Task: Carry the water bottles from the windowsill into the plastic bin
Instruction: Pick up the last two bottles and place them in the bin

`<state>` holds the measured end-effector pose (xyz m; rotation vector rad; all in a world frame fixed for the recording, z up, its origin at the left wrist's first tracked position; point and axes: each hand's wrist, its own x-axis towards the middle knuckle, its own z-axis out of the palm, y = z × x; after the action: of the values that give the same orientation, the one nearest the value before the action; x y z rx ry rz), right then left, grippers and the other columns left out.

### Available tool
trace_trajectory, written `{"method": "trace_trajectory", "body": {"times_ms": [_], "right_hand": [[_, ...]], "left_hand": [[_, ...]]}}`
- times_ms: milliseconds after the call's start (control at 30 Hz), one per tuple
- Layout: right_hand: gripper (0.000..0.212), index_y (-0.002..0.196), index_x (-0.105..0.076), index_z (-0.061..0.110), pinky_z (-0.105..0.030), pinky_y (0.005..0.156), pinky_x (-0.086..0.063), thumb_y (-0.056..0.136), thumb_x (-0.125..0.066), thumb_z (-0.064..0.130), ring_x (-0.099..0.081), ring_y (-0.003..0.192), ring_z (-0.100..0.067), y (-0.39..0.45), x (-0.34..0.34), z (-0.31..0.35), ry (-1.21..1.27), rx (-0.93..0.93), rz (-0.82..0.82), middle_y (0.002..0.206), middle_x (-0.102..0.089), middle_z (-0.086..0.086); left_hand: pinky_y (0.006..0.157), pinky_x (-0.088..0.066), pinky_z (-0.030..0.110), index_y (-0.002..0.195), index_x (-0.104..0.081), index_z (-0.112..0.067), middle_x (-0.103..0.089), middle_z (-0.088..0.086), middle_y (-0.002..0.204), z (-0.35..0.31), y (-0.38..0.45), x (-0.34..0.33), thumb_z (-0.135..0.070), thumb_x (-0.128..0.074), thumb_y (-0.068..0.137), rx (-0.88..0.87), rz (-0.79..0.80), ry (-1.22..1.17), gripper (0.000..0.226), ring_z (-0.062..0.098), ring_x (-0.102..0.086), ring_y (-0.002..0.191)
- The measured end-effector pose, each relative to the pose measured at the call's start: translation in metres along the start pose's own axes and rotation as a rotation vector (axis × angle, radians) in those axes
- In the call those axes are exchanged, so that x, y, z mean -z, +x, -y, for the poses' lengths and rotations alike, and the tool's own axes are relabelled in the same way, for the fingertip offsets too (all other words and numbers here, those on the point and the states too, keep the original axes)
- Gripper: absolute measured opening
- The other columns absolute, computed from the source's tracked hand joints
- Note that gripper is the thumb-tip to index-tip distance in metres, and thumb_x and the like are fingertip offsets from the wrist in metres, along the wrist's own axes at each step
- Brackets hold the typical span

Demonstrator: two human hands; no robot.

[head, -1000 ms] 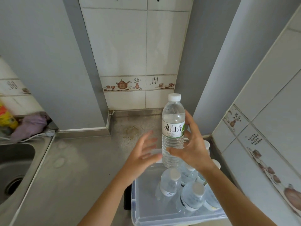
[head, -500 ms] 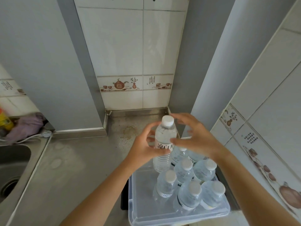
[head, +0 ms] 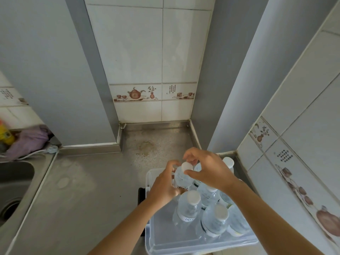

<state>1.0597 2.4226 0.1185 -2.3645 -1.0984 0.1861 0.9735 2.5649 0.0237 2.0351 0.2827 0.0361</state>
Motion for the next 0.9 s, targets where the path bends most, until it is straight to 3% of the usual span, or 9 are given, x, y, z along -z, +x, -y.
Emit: {"method": "trace_trajectory", "body": {"times_ms": [100, 200, 300, 400, 500, 600, 733, 900], "right_hand": [[0.034, 0.099, -0.054, 0.031, -0.017, 0.068, -0.050, 0.075, -0.078, 0.028, -0.060, 0.079, -0.006, -0.002, -0.004, -0.004, -0.002, -0.005, -0.035, 0.093, -0.066, 0.009], [0.033, 0.099, -0.056, 0.029, -0.018, 0.067, -0.048, 0.074, -0.077, 0.031, -0.059, 0.080, -0.005, -0.002, -0.005, -0.006, -0.026, 0.006, -0.031, 0.093, -0.066, 0.009], [0.036, 0.108, -0.058, 0.032, -0.019, 0.069, -0.048, 0.076, -0.075, 0.035, -0.060, 0.084, -0.004, -0.002, -0.004, -0.009, -0.023, -0.007, -0.007, 0.097, -0.067, 0.011], [0.050, 0.121, -0.054, 0.035, -0.016, 0.070, -0.042, 0.075, -0.074, 0.032, -0.061, 0.089, -0.003, -0.003, -0.005, -0.008, -0.036, 0.009, 0.046, 0.106, -0.066, 0.015], [0.058, 0.126, -0.052, 0.032, -0.018, 0.073, -0.038, 0.074, -0.076, 0.027, -0.062, 0.090, -0.006, -0.002, -0.007, -0.007, -0.083, 0.048, 0.054, 0.109, -0.065, 0.013], [0.058, 0.124, -0.051, 0.032, -0.022, 0.077, -0.044, 0.072, -0.076, 0.024, -0.063, 0.087, -0.008, -0.002, -0.011, -0.006, -0.074, 0.051, 0.028, 0.103, -0.067, 0.011], [0.053, 0.118, -0.048, 0.031, -0.030, 0.089, -0.038, 0.073, -0.075, 0.023, -0.062, 0.085, -0.007, -0.004, -0.017, -0.007, -0.080, 0.062, 0.004, 0.099, -0.066, 0.012], [0.052, 0.116, -0.049, 0.030, -0.024, 0.081, -0.036, 0.073, -0.078, 0.024, -0.064, 0.080, -0.007, -0.001, -0.013, -0.009, -0.086, 0.039, -0.030, 0.097, -0.067, 0.011]], "left_hand": [[0.091, -0.057, 0.040, 0.117, -0.030, -0.056, -0.055, -0.012, 0.124, 0.003, 0.003, 0.005, -0.006, -0.081, 0.077, 0.029, 0.053, 0.008, 0.081, 0.010, -0.061, 0.112], [0.096, -0.055, 0.042, 0.139, -0.029, -0.040, -0.055, -0.005, 0.133, 0.003, -0.003, 0.020, -0.005, -0.073, 0.078, 0.134, 0.173, 0.142, 0.083, 0.016, -0.060, 0.116], [0.088, -0.055, 0.037, 0.147, -0.025, -0.020, -0.061, 0.005, 0.128, -0.004, -0.022, 0.022, -0.016, -0.081, 0.071, 0.258, 0.332, 0.551, 0.095, 0.024, -0.063, 0.110], [0.086, -0.055, 0.034, 0.149, -0.011, -0.022, -0.065, 0.004, 0.118, -0.007, -0.034, 0.002, -0.031, -0.091, 0.059, 0.305, 0.394, 0.509, 0.121, 0.023, -0.066, 0.103], [0.083, -0.057, 0.031, 0.148, 0.004, -0.033, -0.065, -0.006, 0.111, 0.002, -0.043, -0.022, -0.032, -0.092, 0.050, 0.338, 0.253, 0.272, 0.137, 0.016, -0.067, 0.096], [0.064, -0.054, 0.021, 0.147, 0.015, -0.046, -0.066, -0.015, 0.101, 0.008, -0.059, -0.042, -0.029, -0.084, 0.052, 0.286, 0.075, 0.142, 0.138, 0.007, -0.068, 0.081], [0.057, -0.049, 0.017, 0.148, 0.009, -0.044, -0.063, -0.017, 0.101, 0.011, -0.063, -0.052, -0.027, -0.077, 0.058, 0.195, -0.056, 0.089, 0.126, 0.010, -0.066, 0.074], [0.062, -0.052, 0.017, 0.149, -0.007, -0.041, -0.060, -0.022, 0.098, 0.019, -0.052, -0.047, -0.028, -0.085, 0.055, 0.126, -0.096, 0.051, 0.123, 0.005, -0.066, 0.078]]}}
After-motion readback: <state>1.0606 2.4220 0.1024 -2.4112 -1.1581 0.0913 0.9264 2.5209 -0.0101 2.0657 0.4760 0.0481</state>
